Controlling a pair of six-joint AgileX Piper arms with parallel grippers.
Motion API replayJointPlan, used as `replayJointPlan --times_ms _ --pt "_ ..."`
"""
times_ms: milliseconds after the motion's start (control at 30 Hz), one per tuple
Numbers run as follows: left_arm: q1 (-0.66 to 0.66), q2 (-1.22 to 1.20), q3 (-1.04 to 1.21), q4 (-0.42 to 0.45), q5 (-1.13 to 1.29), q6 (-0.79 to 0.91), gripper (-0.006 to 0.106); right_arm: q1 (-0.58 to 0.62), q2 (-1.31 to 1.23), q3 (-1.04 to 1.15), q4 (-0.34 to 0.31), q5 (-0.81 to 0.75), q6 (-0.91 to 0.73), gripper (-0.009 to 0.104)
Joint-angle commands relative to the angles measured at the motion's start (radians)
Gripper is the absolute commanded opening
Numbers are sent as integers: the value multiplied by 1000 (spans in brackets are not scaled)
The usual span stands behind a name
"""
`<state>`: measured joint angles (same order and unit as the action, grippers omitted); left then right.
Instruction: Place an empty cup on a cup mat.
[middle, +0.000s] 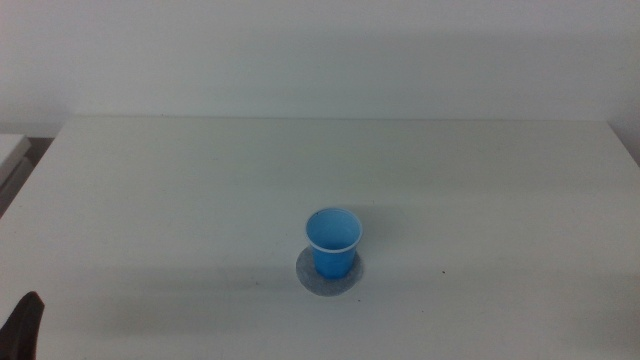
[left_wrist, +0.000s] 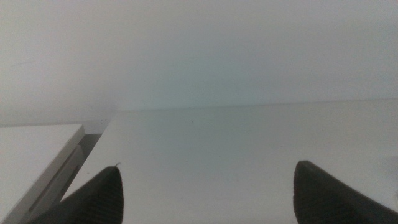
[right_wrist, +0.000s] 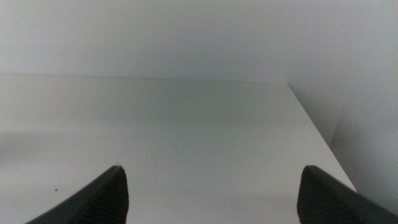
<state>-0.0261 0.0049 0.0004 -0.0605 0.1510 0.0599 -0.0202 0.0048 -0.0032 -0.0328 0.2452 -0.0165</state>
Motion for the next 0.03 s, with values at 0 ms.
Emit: replayJointPlan --times_ms 0 --pt "-5 -5 0 0 -5 1 94 2 -5 3 -5 -7 -4 93"
